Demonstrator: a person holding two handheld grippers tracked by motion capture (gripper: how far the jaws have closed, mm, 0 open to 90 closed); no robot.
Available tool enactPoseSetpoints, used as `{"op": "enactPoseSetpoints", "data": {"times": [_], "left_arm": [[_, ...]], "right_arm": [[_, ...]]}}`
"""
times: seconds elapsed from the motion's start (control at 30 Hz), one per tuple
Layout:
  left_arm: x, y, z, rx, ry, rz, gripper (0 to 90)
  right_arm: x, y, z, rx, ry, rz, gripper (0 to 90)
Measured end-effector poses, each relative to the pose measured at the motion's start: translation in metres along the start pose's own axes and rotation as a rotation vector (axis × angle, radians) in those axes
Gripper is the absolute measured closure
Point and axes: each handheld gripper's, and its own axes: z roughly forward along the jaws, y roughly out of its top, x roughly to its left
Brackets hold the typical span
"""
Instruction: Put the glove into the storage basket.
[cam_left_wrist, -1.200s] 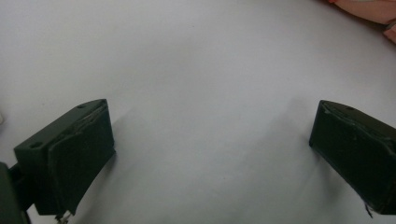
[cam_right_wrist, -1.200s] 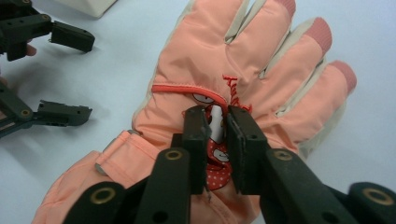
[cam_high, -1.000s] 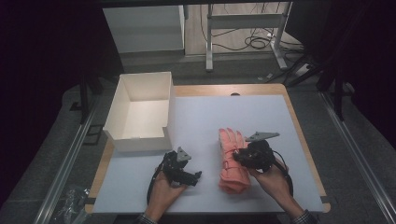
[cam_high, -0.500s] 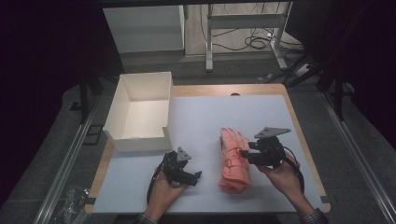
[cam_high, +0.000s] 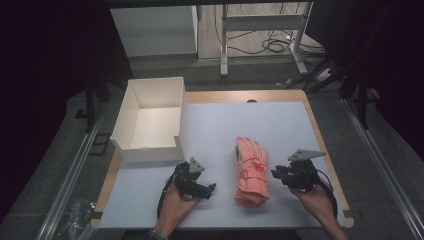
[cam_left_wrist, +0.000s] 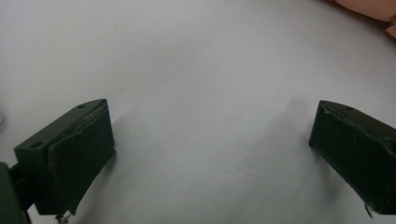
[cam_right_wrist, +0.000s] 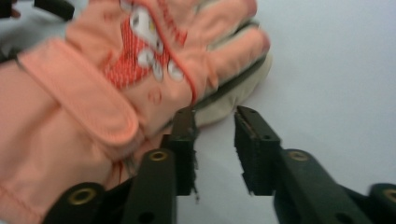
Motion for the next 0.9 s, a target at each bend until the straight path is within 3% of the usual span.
{"op": "enactPoseSetpoints", "data": {"times": [0.17,0.23,0.5,0.9], "left_arm": [[0.001,0.0,-0.001,-0.004,-0.005,-0.011,1.5],[0.003,-0.001,-0.003,-0.002,-0.004,0.002,3.4],[0.021,-0.011,-0.012,-0.001,0.018,-0.018,2.4],[0.028,-0.016,-0.016,0.003,-0.025,0.034,3.0]], "right_arm": [[0.003,-0.015,0.005,0.017,0.03,-0.02,83.8],[0.009,-0.026,0.01,0.028,0.066,-0.032,87.4],[0.019,-0.036,0.018,0.03,0.136,-0.044,87.8],[0.035,-0.03,0.032,0.032,0.185,-0.06,87.3]]}}
